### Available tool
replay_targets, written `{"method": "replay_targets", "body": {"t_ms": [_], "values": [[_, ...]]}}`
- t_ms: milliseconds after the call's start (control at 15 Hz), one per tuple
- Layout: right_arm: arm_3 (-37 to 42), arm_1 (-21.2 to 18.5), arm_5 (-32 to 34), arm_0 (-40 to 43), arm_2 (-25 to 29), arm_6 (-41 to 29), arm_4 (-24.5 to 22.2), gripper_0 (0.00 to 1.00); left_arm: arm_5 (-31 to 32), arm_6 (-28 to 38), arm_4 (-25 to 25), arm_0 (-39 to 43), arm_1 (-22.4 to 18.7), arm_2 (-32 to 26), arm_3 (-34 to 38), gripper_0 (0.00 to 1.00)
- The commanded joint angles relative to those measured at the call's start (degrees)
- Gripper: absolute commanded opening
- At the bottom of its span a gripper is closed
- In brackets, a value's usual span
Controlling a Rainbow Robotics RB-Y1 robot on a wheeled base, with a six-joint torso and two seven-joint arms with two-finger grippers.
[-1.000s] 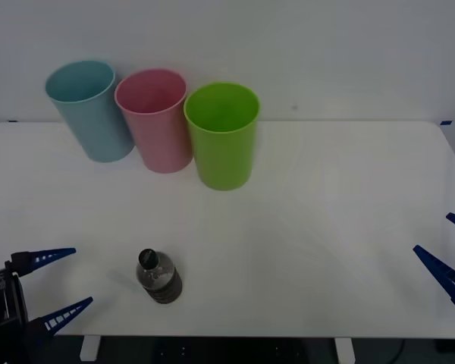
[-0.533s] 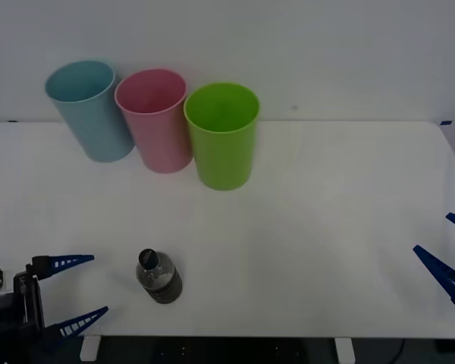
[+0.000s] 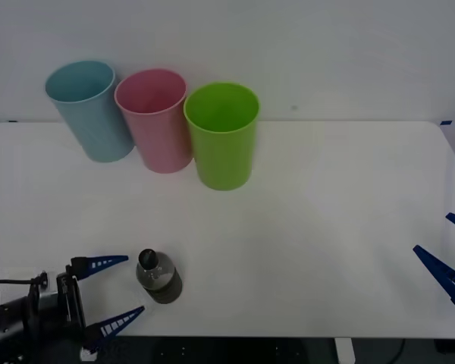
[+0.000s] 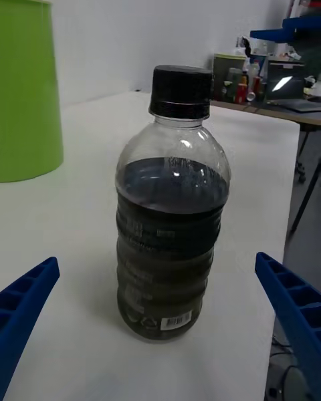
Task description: Grasp the object on the table and drop it into the matching bin: aluminum can to the light blue bin, PET bottle to the pink bin.
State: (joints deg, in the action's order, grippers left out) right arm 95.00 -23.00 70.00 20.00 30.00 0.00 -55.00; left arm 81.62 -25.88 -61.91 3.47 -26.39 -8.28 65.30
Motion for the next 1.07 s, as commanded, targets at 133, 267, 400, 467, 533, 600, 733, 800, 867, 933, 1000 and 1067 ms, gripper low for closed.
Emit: {"method": "replay_targets", "body": {"t_ms": [133,267,400,467,533,600,733,800,867,933,1000,1067], "values": [[0.0,0.0,0.0,0.0,0.0,0.0,0.0,1.0,-0.8,-0.4,-2.8,-1.2,3.1,-0.1,0.0,1.0],[0.0,0.0,0.0,0.0,0.0,0.0,0.0,1.0,-1.2,-0.8,-3.7,-1.5,4.4,-0.1,0.0,1.0],[0.0,0.0,0.0,0.0,0.0,0.0,0.0,1.0,-1.2,-1.2,-4.6,-1.7,5.7,-0.2,0.0,1.0],[0.0,0.0,0.0,0.0,0.0,0.0,0.0,1.0,-1.3,-1.3,-4.9,-1.8,6.2,-0.2,0.0,1.0],[0.0,0.0,0.0,0.0,0.0,0.0,0.0,1.0,-1.5,-1.5,-5.1,-2.0,6.8,-0.2,0.0,1.0],[0.0,0.0,0.0,0.0,0.0,0.0,0.0,1.0,-1.8,-1.7,-5.8,-2.2,7.2,-0.2,0.0,1.0],[0.0,0.0,0.0,0.0,0.0,0.0,0.0,1.0,-2.3,-1.9,-6.2,-2.7,8.1,-0.2,0.0,1.0],[0.0,0.0,0.0,0.0,0.0,0.0,0.0,1.0,-2.5,-2.0,-6.5,-2.9,8.6,-0.2,0.0,1.0],[0.0,0.0,0.0,0.0,0.0,0.0,0.0,1.0,-2.8,-2.1,-7.3,-3.2,9.0,-0.3,0.0,1.0],[0.0,0.0,0.0,0.0,0.0,0.0,0.0,1.0,-2.8,-2.1,-8.0,-3.4,9.6,-0.9,0.0,1.0],[0.0,0.0,0.0,0.0,0.0,0.0,0.0,1.0,-2.8,-2.2,-8.8,-3.4,10.4,-1.4,0.0,1.0],[0.0,0.0,0.0,0.0,0.0,0.0,0.0,1.0,-2.8,-2.2,-9.0,-3.4,10.7,-1.5,0.0,1.0]]}}
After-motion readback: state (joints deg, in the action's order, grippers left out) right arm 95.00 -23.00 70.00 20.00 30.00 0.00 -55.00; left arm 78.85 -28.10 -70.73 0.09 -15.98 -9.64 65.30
